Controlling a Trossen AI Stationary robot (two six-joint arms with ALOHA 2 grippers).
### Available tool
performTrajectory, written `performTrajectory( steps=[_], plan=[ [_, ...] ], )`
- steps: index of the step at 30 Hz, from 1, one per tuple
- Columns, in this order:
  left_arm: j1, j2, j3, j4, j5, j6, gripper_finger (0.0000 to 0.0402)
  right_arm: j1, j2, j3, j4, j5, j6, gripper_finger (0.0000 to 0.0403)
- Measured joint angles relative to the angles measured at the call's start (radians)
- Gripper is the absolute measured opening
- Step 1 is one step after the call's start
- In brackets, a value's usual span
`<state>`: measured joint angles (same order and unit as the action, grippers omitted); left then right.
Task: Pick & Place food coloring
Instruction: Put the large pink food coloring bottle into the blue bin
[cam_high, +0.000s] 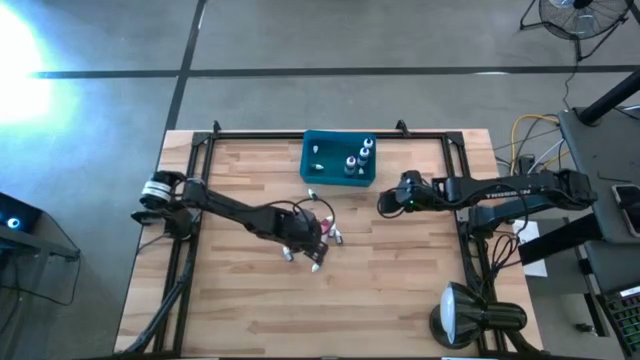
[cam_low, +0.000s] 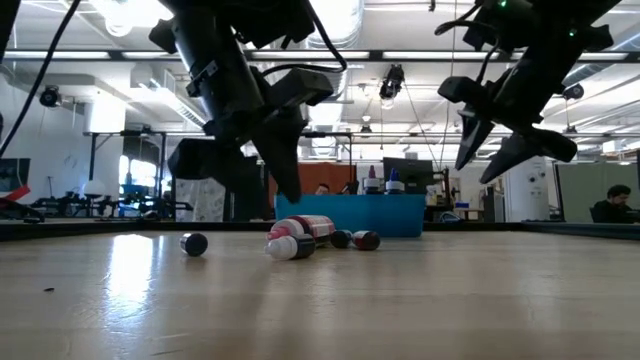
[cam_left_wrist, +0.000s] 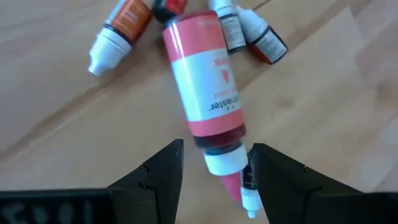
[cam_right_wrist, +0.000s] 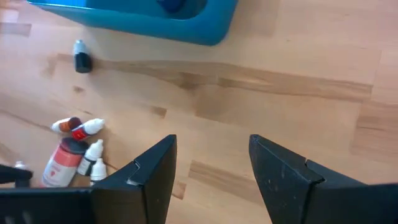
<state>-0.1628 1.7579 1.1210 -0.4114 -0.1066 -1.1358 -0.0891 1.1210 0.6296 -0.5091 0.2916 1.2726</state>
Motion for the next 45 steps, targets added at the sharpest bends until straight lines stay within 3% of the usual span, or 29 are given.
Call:
performTrajectory(
  steps=[23,33,36,40,45],
  plan=[
    [-0.030,0.100,-0.002,0.071,-0.037,0.016,0.0161,-0.003,0.000,-0.004,-0.067,0.057,0.010,0.0194],
    [-0.020,0.099,0.000,0.030,-0.035,0.066,0.0081,-0.003,0.000,-0.012,-0.087,0.084,0.008,0.0194],
    [-0.019,0.099,0.003,0.016,-0.038,0.086,0.0078,-0.003,0.000,-0.017,-0.086,0.102,0.011,0.0194],
    [-0.017,0.080,0.029,-0.155,-0.052,0.146,0.0078,-0.003,0.000,-0.021,-0.084,0.104,0.011,0.0194],
    [-0.006,0.004,0.098,-0.530,-0.085,0.328,0.0078,-0.003,0.000,-0.023,-0.083,0.100,0.003,0.0194]
  ],
)
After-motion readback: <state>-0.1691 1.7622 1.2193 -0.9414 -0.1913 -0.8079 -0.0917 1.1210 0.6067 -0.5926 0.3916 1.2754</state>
